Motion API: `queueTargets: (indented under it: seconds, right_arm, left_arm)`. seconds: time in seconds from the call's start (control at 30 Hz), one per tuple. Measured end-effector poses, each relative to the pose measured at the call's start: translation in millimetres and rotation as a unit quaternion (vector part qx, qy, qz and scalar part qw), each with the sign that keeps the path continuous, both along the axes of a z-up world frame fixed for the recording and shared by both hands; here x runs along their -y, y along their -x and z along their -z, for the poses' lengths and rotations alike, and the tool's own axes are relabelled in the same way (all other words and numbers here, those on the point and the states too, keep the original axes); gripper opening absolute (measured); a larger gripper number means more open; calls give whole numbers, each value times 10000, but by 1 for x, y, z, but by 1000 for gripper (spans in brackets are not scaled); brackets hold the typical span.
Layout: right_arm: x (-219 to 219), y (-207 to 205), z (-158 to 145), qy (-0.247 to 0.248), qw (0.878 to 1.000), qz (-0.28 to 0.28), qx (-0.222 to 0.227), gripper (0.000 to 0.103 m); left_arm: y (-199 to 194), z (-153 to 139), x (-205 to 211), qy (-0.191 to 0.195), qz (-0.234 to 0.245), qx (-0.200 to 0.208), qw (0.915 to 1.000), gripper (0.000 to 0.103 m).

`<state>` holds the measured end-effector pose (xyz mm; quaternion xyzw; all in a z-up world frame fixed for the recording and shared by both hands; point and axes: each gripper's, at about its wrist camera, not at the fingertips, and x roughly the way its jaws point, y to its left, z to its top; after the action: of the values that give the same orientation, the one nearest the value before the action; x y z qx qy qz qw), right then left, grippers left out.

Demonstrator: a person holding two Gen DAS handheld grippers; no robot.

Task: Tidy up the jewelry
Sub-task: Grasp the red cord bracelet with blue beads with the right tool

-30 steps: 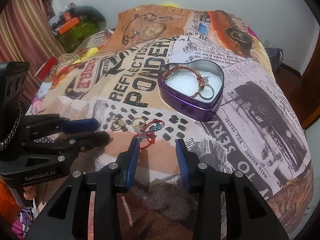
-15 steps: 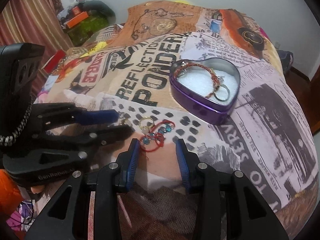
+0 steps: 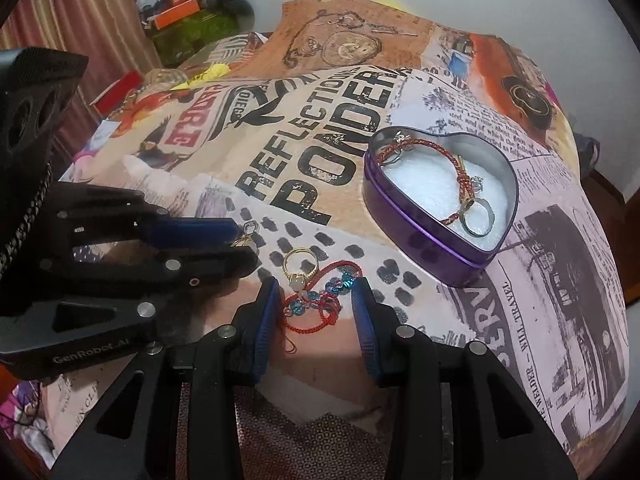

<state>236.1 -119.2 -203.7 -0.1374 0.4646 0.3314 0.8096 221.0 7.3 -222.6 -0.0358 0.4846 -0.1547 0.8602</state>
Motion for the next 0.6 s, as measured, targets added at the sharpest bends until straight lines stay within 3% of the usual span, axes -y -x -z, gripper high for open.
queueTargets:
  seconds: [0.03,0.13,0.6]
  right_arm:
    - [0,0,0,28,10000,-10,43,32]
    - [0,1,0,132,9999,-21,108,10]
    - [23,6,-20,-233,9984,472,211,7]
  left_arm:
    - [1,0,0,-12,2,3,10000,18]
    - [1,0,3,-75,14,16,10000,18]
    - [-5,0,10,-224,16,22,9997,19]
